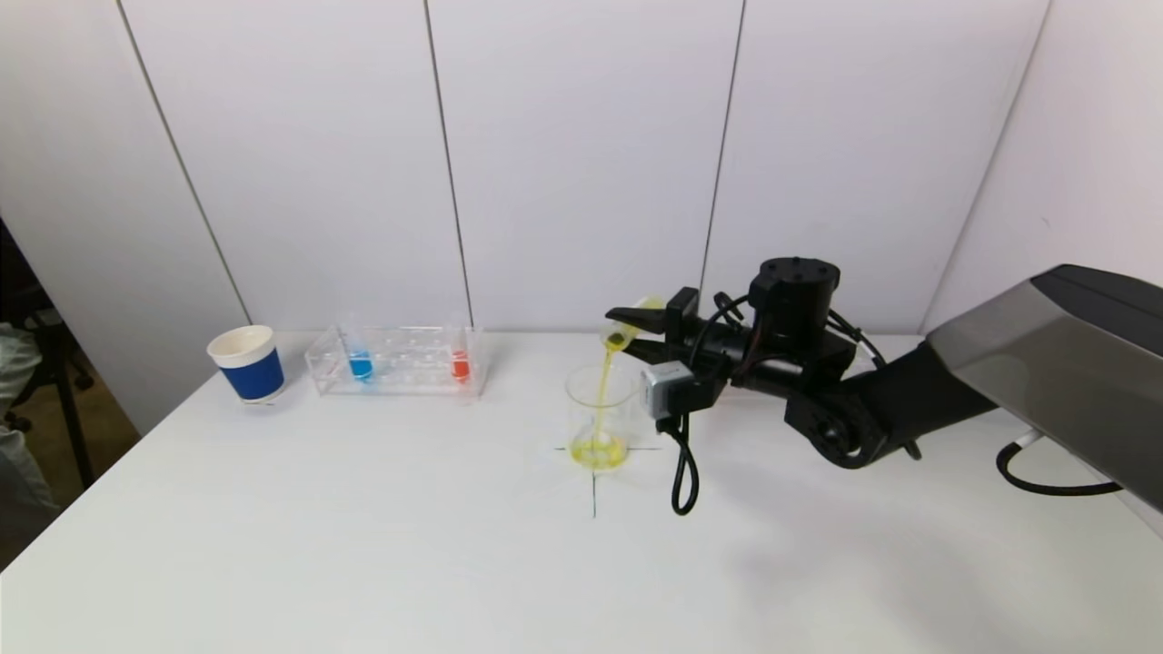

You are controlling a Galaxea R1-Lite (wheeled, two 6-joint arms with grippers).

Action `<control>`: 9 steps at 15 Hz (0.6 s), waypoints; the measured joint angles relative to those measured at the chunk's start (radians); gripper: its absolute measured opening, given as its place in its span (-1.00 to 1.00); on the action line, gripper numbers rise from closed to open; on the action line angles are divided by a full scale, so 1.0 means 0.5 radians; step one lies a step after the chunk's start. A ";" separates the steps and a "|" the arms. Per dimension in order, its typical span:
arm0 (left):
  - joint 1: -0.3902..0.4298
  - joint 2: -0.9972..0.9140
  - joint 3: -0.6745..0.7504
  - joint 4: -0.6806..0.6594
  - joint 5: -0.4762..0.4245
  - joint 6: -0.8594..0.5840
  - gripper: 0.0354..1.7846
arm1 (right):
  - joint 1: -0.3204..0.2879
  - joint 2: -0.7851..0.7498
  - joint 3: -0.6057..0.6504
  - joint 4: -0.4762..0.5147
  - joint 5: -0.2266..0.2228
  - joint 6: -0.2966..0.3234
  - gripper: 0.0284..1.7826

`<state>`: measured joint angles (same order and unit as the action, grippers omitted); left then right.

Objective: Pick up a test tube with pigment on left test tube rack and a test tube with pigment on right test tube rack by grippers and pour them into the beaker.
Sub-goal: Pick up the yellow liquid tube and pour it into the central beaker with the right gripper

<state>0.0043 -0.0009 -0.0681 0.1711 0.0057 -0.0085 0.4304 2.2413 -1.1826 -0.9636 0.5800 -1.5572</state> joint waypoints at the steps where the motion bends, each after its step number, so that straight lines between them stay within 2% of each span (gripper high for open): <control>1: 0.000 0.000 0.001 0.000 0.000 0.000 0.98 | 0.000 -0.002 -0.001 0.024 0.000 -0.021 -0.48; 7: 0.000 0.000 0.001 0.000 -0.001 0.000 0.98 | 0.000 -0.027 -0.013 0.141 -0.003 -0.140 -0.48; 9: 0.000 0.000 0.001 0.000 0.000 -0.001 0.98 | 0.001 -0.037 -0.036 0.217 -0.033 -0.214 -0.48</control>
<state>0.0043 -0.0009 -0.0677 0.1711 0.0057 -0.0089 0.4309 2.2230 -1.2006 -0.8553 0.5636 -1.6645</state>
